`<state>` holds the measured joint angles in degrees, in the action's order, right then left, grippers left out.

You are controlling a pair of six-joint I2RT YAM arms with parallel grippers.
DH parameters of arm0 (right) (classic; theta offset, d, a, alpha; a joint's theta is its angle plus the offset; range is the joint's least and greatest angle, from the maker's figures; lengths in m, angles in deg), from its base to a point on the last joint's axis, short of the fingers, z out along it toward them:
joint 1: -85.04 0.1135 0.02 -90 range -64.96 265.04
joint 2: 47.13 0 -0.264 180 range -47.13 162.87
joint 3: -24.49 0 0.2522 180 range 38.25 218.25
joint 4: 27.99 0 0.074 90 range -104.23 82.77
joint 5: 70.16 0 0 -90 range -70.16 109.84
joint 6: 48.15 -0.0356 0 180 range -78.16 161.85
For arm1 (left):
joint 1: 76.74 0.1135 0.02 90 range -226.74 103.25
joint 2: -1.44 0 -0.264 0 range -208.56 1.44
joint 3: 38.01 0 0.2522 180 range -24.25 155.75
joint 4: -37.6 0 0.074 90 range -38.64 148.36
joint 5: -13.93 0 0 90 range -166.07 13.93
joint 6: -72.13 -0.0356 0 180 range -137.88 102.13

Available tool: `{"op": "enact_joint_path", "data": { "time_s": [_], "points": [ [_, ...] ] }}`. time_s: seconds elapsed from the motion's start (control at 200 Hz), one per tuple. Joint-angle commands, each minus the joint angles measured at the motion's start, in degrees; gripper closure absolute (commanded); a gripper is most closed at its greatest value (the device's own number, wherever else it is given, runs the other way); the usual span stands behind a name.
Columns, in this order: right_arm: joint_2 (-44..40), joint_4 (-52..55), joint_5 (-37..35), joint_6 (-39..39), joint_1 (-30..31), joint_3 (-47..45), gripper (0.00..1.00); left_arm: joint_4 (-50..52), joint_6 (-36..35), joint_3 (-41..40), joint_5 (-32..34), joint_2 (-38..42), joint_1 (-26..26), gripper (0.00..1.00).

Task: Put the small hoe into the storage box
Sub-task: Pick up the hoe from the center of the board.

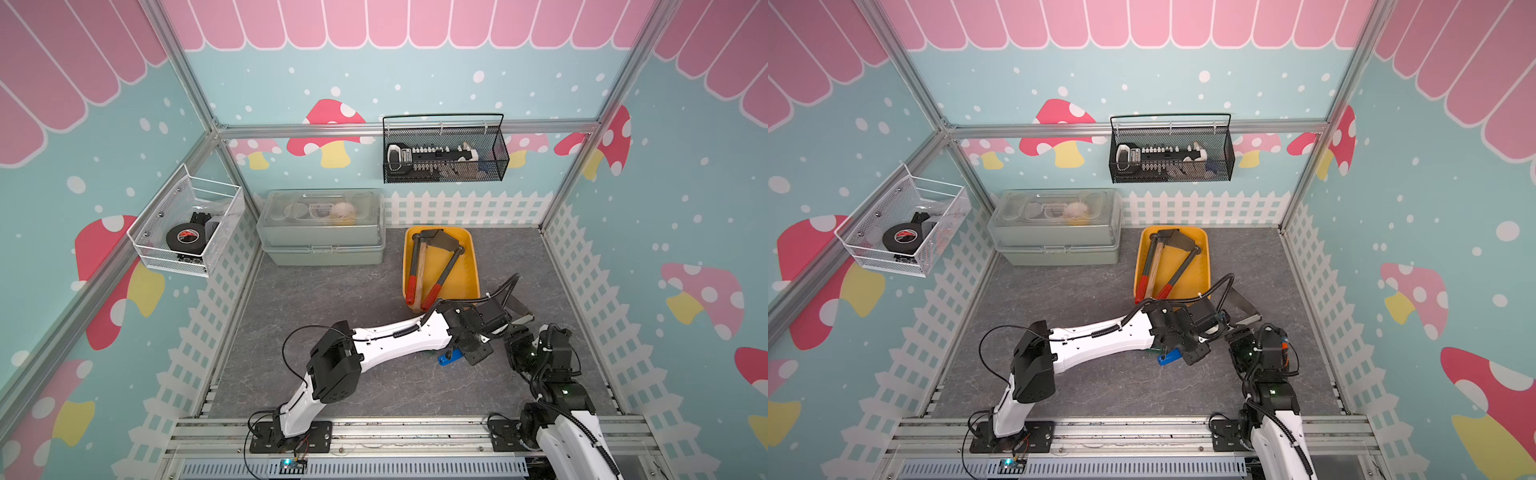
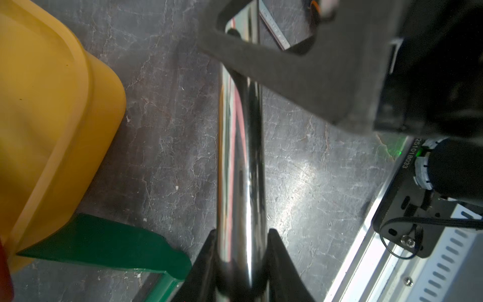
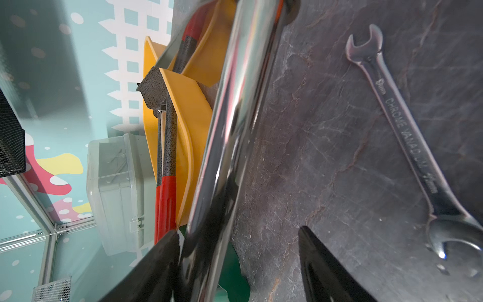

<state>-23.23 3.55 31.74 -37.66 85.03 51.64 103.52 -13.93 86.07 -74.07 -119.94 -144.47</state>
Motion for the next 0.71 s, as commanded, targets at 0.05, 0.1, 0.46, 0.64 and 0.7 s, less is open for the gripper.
{"op": "enact_joint_path", "data": {
  "time_s": [0.05, 0.1, 0.46, 0.64, 0.7],
  "points": [
    [-1.0, 1.0, -1.5, -1.2, -0.2, 1.1, 0.29, -3.2, -2.0, 3.6, 3.1, 3.0, 1.0, 1.00],
    [-0.8, 0.7, -1.6, -0.9, -0.2, 1.4, 0.29, -3.2, -2.1, 3.8, 3.3, 3.0, 1.4, 1.00],
    [-0.2, -0.2, -2.7, 1.8, -0.2, 4.2, 0.27, -4.3, -3.1, 7.8, 3.9, 1.8, 3.7, 1.00],
    [0.1, -0.1, -2.3, 1.7, -0.2, 4.2, 0.27, -4.3, -3.3, 11.2, 4.6, 0.4, 4.3, 1.00],
    [0.2, -0.1, -2.5, 2.3, -0.2, 4.4, 0.27, -4.3, -3.1, 11.6, 5.4, 0.3, 4.7, 1.00]
  ]
}}
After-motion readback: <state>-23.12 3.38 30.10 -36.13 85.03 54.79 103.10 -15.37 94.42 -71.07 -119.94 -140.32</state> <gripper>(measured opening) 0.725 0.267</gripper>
